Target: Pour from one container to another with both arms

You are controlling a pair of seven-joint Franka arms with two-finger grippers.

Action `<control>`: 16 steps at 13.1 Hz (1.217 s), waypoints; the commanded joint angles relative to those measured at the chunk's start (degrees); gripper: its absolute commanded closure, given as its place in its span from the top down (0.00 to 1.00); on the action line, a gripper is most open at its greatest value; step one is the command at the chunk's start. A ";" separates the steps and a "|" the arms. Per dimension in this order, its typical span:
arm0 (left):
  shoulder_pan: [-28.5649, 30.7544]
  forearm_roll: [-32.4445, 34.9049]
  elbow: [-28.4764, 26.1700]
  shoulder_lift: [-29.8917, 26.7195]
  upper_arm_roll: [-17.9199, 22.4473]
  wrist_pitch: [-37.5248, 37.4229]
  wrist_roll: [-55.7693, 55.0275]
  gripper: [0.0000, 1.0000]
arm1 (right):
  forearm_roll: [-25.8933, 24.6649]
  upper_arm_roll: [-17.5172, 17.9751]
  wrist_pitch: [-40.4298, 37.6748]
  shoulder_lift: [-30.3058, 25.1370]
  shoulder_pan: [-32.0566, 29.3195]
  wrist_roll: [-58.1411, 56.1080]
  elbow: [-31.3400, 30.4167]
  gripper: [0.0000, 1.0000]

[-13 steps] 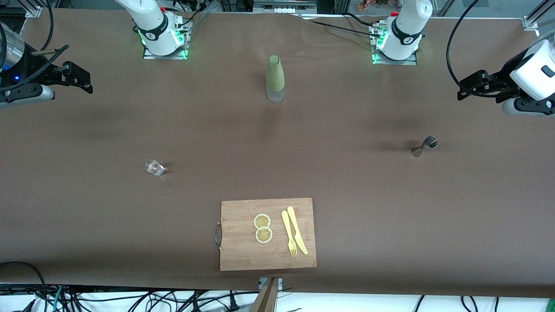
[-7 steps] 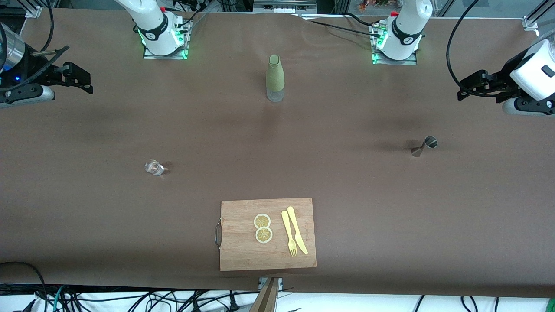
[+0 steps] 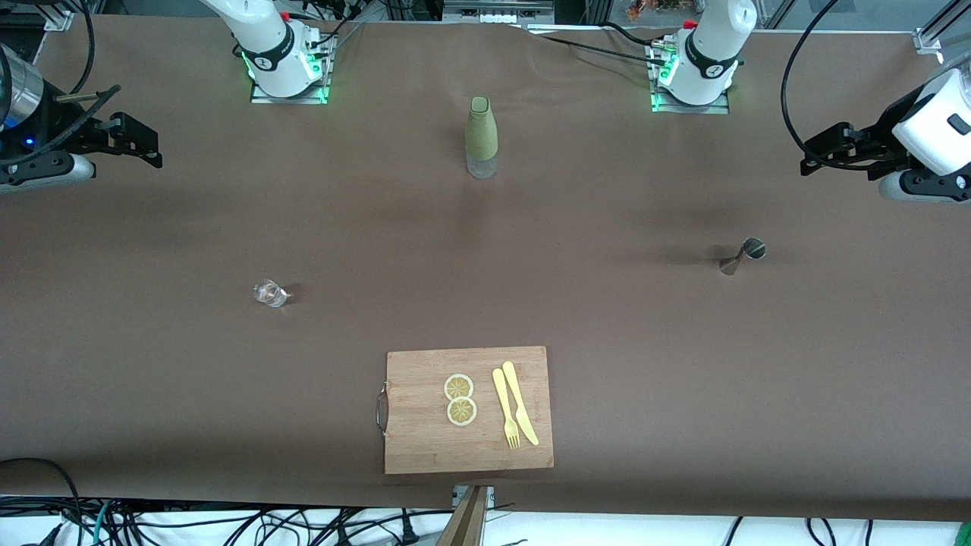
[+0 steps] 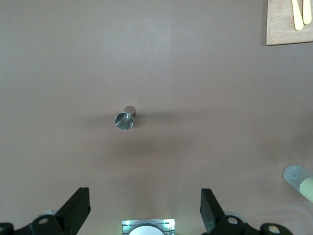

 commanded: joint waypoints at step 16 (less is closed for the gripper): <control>0.16 -1.17 1.87 1.03 0.14 -0.31 0.99 1.00 | 1.78 0.46 3.55 0.79 -0.30 -0.11 1.32 0.99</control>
